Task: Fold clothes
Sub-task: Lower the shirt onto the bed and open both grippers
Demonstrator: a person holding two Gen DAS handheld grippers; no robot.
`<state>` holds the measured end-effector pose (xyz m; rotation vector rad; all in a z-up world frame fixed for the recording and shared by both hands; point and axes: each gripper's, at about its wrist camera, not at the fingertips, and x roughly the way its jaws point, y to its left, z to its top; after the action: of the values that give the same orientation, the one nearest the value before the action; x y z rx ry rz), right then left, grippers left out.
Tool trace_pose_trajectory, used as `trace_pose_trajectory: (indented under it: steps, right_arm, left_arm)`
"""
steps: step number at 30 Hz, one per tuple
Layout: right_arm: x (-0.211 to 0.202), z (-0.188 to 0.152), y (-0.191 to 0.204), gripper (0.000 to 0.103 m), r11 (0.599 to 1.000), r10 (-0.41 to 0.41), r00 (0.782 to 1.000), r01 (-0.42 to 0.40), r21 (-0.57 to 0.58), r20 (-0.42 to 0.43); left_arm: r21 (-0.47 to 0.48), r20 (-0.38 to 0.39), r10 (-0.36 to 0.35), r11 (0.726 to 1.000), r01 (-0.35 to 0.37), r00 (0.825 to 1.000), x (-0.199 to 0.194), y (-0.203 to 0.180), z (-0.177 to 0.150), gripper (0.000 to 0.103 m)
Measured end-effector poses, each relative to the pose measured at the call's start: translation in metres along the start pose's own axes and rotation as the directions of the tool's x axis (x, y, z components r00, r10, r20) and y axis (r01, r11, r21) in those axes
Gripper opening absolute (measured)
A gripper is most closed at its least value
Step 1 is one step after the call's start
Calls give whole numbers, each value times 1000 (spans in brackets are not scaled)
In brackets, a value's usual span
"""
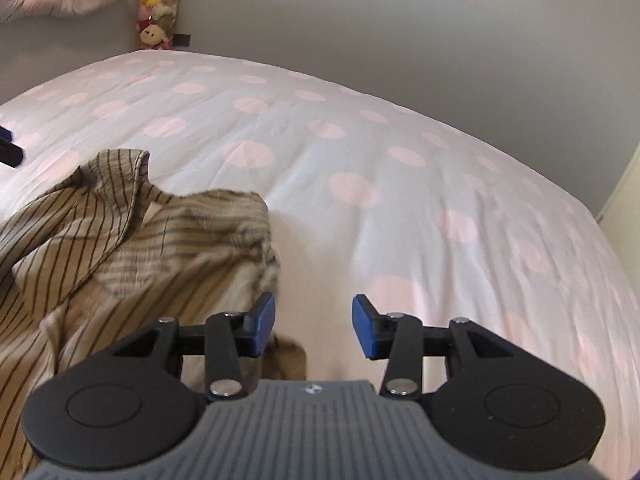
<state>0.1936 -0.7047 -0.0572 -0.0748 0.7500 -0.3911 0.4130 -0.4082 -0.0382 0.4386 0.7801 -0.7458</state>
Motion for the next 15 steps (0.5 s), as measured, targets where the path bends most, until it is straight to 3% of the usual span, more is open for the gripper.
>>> trace_pose_trajectory:
  steps: [7, 11, 15]
  right_arm:
    - [-88, -86, -20, 52, 980, -34, 999, 40, 193, -33]
    - [-131, -139, -21, 52, 940, -69, 996, 81, 332, -49]
    - [-146, -172, -18, 52, 892, -97, 995, 104, 439, -38]
  left_arm:
    - [-66, -46, 51, 996, -54, 998, -53, 49, -74, 46]
    - [-157, -86, 81, 983, -93, 993, -61, 71, -119, 46]
    - [-254, -108, 80, 961, -106, 991, -55, 85, -152, 46]
